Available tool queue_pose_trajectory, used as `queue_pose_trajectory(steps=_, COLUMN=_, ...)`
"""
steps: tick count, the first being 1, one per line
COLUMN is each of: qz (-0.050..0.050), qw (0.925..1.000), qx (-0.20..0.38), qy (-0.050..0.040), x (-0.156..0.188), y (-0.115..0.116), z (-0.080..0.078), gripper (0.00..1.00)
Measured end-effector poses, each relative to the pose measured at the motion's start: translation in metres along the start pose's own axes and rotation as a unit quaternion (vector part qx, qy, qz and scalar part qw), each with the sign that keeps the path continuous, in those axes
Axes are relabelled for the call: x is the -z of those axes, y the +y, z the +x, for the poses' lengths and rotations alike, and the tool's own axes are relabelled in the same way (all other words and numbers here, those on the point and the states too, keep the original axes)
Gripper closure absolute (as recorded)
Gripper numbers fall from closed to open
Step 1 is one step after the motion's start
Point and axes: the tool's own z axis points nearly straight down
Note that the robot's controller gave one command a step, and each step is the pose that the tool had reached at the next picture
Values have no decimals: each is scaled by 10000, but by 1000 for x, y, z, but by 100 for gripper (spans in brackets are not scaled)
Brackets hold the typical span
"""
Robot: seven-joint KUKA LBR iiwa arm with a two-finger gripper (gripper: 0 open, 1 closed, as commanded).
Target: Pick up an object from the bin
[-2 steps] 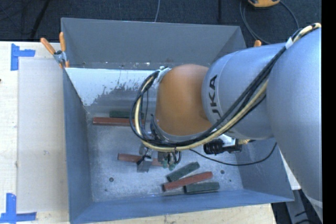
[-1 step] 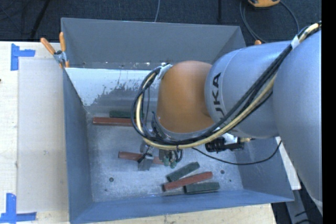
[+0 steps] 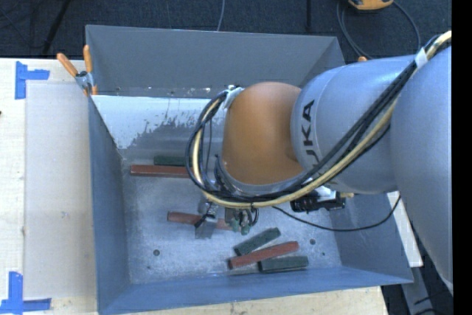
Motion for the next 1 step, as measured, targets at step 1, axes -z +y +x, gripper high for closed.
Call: queue_pose_trajectory(steps=1, qz=-3, qw=10000, qx=1, qy=-5, x=10, y=0, z=0, gripper=100)
